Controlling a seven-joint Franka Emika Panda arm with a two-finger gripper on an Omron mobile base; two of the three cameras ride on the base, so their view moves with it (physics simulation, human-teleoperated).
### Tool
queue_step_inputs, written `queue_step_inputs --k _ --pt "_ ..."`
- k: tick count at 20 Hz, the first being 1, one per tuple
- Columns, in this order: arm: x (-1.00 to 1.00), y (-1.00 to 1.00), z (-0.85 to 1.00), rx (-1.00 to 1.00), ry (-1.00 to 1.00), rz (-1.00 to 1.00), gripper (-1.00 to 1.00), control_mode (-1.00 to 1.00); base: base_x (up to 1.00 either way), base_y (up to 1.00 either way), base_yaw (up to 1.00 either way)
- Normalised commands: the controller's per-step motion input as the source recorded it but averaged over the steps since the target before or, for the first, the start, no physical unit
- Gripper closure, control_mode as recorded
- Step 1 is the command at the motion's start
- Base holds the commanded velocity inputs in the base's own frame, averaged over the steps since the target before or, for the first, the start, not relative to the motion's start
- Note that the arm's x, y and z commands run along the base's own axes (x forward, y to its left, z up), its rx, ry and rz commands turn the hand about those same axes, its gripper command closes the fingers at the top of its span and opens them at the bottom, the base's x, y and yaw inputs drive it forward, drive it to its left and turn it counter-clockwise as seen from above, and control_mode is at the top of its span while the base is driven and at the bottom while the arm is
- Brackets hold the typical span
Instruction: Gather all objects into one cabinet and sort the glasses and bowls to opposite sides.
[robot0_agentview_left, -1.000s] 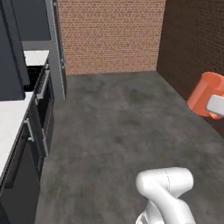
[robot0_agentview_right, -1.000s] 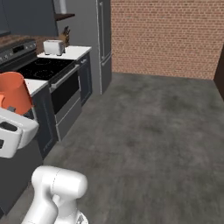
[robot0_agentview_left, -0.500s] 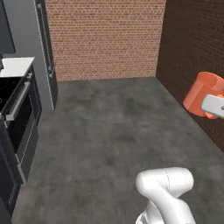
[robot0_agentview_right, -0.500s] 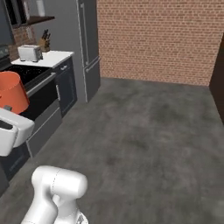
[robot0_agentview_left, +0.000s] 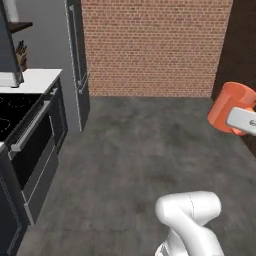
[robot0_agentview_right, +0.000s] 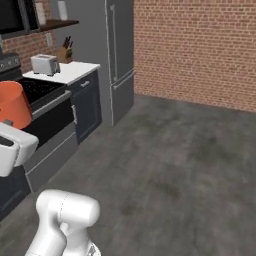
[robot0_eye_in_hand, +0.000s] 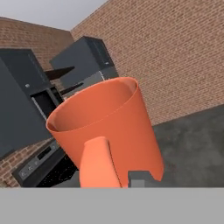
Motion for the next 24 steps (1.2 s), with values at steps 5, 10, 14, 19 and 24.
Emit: queue_step_inputs --k 5,10,14,19,24 --pt "0.00 0.00 0.00 0.00 0.00 0.00 1.00 1.00 0.63 0.00 0.47" --pt "0.00 0.00 0.00 0.00 0.00 0.00 1.00 1.00 0.69 0.00 0.45" --pt "0.00 0.00 0.00 0.00 0.00 0.00 1.00 1.00 0.91 0.18 0.26" --pt "0.00 0.00 0.00 0.00 0.00 0.00 1.00 1.00 0.90 0.48 0.17" --pt "0.00 0.00 0.00 0.00 0.00 0.00 1.00 1.00 0.34 0.78 0.50"
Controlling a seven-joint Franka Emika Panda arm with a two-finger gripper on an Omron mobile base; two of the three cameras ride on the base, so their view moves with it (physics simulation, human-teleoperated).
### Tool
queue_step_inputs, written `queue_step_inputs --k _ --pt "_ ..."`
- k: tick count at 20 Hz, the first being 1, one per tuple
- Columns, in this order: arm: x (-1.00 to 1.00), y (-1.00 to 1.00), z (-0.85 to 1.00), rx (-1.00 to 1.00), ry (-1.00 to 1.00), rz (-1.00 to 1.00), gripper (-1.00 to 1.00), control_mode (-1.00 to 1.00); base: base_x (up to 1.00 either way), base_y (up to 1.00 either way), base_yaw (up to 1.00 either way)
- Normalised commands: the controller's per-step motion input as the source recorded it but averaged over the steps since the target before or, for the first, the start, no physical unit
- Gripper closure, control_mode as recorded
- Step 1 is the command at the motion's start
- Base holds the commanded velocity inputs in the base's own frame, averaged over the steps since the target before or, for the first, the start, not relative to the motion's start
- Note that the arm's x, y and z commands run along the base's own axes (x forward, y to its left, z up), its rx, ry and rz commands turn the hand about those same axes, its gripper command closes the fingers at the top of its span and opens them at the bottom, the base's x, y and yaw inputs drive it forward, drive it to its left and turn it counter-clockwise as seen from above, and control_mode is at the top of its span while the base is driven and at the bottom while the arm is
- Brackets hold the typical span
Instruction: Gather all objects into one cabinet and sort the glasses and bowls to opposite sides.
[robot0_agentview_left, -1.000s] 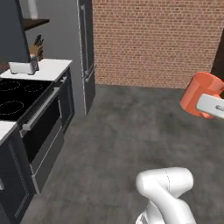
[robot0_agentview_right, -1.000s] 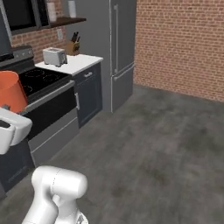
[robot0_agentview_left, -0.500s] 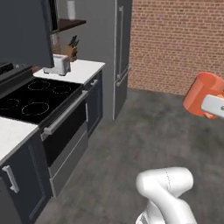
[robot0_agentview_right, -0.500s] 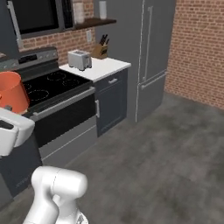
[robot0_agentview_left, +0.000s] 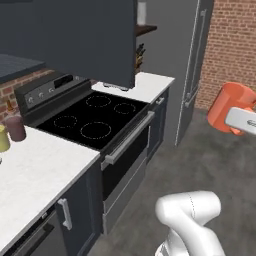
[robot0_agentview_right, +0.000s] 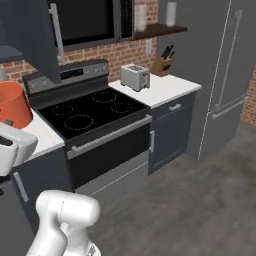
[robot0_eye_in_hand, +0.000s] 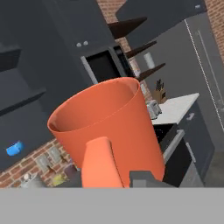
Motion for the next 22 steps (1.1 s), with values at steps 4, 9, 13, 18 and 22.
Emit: queue_step_inputs --k 4,9,13,18,22 --pt "0.00 0.00 0.00 0.00 0.00 0.00 1.00 1.00 0.00 0.66 0.50" --pt "0.00 0.00 0.00 0.00 0.00 0.00 1.00 1.00 0.09 0.28 0.26" --pt "0.00 0.00 0.00 0.00 0.00 0.00 1.00 1.00 0.44 0.24 0.43" --pt "0.00 0.00 0.00 0.00 0.00 0.00 1.00 1.00 0.49 0.16 0.37" --pt "0.00 0.00 0.00 0.00 0.00 0.00 1.00 1.00 0.46 0.00 0.25"
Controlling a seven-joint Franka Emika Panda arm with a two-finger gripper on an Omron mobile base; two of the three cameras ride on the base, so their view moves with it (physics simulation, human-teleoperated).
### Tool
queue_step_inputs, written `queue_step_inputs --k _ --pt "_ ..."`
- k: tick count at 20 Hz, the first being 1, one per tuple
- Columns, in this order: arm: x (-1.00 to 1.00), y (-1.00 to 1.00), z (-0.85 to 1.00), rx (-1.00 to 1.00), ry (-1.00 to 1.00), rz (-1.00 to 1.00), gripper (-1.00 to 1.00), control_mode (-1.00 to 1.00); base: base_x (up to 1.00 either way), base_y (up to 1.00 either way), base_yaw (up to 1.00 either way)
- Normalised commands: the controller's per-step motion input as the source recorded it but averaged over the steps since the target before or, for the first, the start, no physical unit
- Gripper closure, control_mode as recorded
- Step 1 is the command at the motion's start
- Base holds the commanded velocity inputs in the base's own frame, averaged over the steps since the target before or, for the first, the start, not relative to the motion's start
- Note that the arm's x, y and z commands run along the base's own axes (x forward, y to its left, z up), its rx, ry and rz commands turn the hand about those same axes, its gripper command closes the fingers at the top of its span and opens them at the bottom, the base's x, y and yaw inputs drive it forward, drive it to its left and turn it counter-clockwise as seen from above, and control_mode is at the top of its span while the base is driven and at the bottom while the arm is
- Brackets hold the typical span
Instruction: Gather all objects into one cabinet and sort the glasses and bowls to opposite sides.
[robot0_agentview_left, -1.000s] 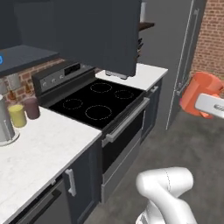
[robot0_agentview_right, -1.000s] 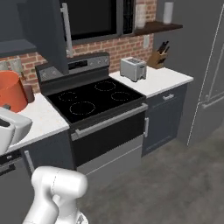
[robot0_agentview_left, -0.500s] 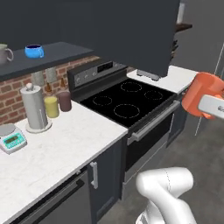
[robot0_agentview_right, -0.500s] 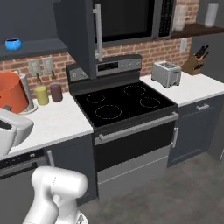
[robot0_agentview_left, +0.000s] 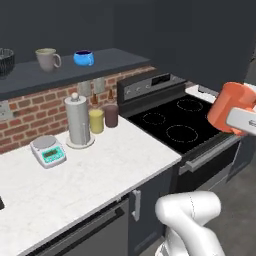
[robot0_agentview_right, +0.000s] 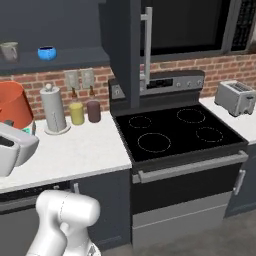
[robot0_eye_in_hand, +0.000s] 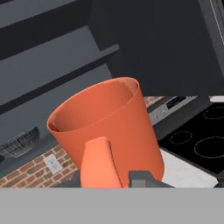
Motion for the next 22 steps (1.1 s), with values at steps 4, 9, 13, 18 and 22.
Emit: queue_step_inputs --k 4,9,13,18,22 --pt "0.00 0.00 0.00 0.00 0.00 0.00 1.00 1.00 0.16 0.01 0.53" --pt "0.00 0.00 0.00 0.00 0.00 0.00 1.00 1.00 0.18 0.00 0.19" --pt "0.00 0.00 0.00 0.00 0.00 0.00 1.00 1.00 0.02 -0.04 0.34" --pt "0.00 0.00 0.00 0.00 0.00 0.00 1.00 1.00 0.06 0.00 0.47" --pt "0.00 0.00 0.00 0.00 0.00 0.00 1.00 1.00 0.18 0.00 0.19"
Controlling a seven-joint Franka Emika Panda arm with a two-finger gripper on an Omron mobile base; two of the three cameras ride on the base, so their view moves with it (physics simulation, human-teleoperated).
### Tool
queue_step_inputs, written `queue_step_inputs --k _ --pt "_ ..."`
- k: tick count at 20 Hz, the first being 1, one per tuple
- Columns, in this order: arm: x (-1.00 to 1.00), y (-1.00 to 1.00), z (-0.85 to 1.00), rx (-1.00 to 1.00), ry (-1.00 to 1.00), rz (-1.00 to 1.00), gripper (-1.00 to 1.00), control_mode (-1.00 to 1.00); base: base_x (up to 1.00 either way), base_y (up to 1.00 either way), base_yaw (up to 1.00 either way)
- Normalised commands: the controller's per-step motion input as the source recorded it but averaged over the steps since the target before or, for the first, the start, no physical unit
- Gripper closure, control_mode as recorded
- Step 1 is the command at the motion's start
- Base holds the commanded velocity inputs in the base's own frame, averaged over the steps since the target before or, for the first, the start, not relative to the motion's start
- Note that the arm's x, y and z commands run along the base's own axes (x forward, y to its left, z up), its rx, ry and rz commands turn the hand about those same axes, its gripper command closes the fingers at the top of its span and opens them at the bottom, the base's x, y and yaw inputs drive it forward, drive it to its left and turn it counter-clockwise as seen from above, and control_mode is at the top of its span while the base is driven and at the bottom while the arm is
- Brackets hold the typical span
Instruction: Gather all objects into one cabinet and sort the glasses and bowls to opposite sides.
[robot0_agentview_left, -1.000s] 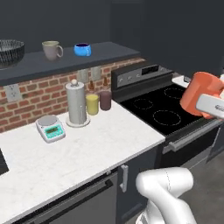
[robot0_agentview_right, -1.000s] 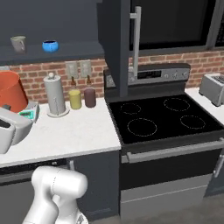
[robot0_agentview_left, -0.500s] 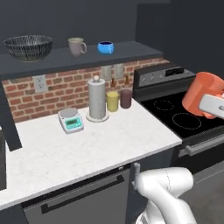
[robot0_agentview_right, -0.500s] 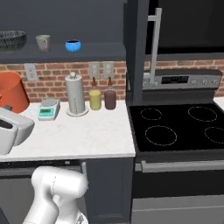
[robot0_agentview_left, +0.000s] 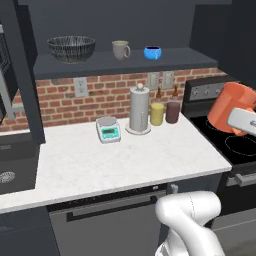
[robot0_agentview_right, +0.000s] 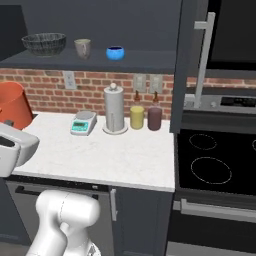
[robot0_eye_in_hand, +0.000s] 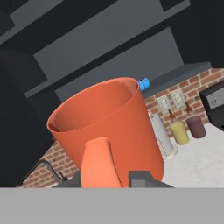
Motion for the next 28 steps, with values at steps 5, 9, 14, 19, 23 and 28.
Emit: queue_step_inputs --k 5,9,14,19,23,28 --pt "0.00 0.00 0.00 0.00 0.00 0.00 1.00 1.00 0.10 -0.03 0.16" --pt "0.00 0.00 0.00 0.00 0.00 0.00 1.00 1.00 0.11 -0.01 0.05" --pt "0.00 0.00 0.00 0.00 0.00 0.00 1.00 1.00 0.16 -0.11 0.00" --pt "0.00 0.00 0.00 0.00 0.00 0.00 1.00 1.00 0.45 -0.13 0.00" --pt "0.00 0.00 0.00 0.00 0.00 0.00 1.00 1.00 0.12 0.00 0.00" --pt "0.00 0.00 0.00 0.00 0.00 0.00 1.00 1.00 0.11 0.00 0.00"
